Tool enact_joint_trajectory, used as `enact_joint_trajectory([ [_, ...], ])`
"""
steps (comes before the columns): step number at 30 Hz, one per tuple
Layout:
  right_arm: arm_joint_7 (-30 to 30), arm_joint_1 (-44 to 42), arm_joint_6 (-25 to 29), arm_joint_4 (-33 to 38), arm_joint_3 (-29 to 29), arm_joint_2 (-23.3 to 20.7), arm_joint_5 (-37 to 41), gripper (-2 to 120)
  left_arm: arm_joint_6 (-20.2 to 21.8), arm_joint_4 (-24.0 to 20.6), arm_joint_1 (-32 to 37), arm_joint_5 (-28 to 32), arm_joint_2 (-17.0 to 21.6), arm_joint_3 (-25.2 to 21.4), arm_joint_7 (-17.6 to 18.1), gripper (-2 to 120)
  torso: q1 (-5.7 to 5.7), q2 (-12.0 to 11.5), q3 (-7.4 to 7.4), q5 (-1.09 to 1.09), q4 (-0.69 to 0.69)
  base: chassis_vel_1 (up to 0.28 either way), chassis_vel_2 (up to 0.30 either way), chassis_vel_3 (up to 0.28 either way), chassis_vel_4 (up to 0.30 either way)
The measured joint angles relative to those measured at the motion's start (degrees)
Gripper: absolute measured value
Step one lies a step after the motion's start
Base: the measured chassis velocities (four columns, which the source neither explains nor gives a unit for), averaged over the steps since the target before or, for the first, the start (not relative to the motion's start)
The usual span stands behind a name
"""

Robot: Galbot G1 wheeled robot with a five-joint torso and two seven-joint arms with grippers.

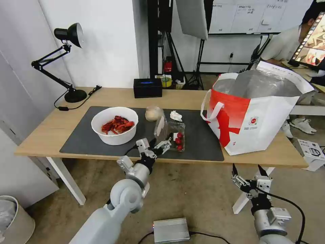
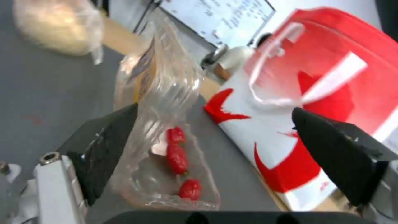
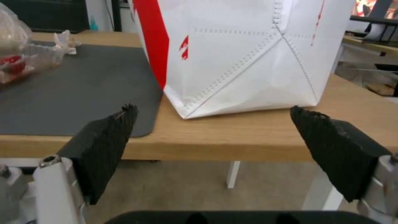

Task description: Pick up the trash from the table and place it into the takeout bag.

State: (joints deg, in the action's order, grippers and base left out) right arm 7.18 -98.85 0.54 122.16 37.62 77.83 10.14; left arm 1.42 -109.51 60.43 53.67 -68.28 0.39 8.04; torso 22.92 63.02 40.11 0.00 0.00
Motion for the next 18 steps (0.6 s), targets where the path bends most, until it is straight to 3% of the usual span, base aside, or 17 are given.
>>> enact_joint_trajectory([
  [7, 0.0, 0.1, 0.0, -0.4, 0.0, 0.1, 0.0, 94, -1.3, 2.0, -1.2, -3.0, 1.0, 1.5, -5.4, 100, 0.0, 0.0, 0.0, 0.0, 0.0, 0.0, 0.0, 0.0, 0.0],
  [18, 0.0, 0.7, 0.1, -1.1, 0.1, 0.1, 0.2, 94, -2.1, 6.6, -4.8, -10.0, 1.1, 4.0, -8.3, 100, 0.0, 0.0, 0.0, 0.0, 0.0, 0.0, 0.0, 0.0, 0.0],
])
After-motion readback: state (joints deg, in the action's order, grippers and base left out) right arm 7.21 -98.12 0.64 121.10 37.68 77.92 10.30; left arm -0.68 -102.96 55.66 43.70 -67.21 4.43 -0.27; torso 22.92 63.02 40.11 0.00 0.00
